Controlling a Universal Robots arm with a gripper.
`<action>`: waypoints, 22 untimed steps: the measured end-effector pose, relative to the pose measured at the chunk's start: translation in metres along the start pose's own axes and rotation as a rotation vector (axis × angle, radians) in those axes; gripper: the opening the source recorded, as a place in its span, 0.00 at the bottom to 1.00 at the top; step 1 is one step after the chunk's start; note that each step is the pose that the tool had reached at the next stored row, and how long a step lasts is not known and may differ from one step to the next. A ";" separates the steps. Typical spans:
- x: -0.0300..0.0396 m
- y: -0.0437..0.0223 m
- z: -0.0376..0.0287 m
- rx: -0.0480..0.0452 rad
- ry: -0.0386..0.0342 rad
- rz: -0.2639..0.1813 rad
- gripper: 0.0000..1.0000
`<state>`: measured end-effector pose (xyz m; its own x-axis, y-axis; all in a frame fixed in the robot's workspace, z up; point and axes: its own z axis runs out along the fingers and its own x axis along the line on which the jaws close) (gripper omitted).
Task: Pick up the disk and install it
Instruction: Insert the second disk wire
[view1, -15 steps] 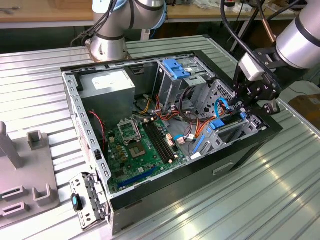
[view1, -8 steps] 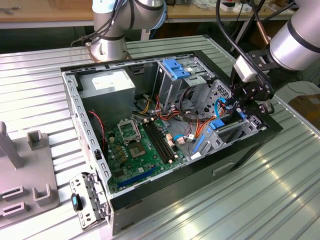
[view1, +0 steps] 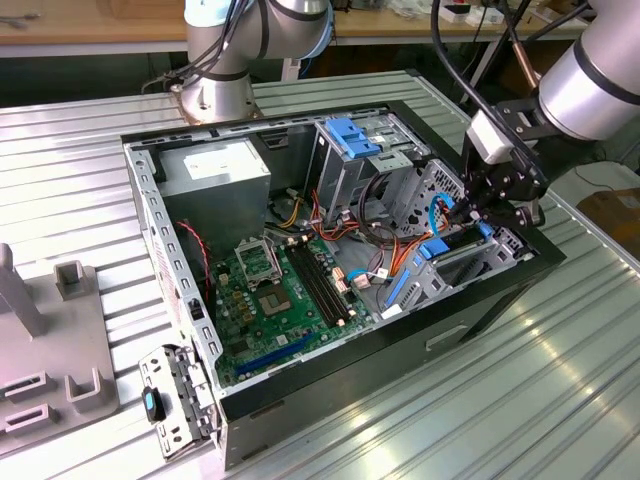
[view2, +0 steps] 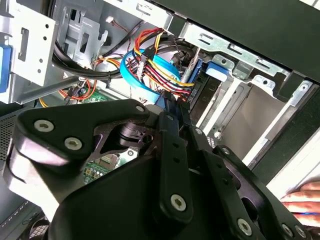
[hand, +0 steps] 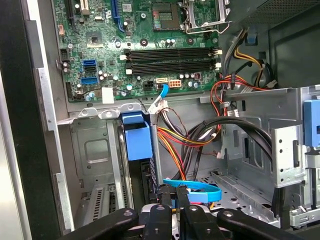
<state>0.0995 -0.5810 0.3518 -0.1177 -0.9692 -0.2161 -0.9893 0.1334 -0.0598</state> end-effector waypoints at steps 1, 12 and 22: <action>-0.0001 0.0002 0.0000 0.0001 0.0019 -0.001 0.16; -0.0071 0.0106 0.0008 0.0054 0.1283 -0.071 0.16; -0.0071 0.0162 0.0009 0.0653 0.1240 -0.095 0.16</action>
<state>0.0844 -0.5718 0.3516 -0.0377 -0.9957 -0.0848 -0.9892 0.0492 -0.1383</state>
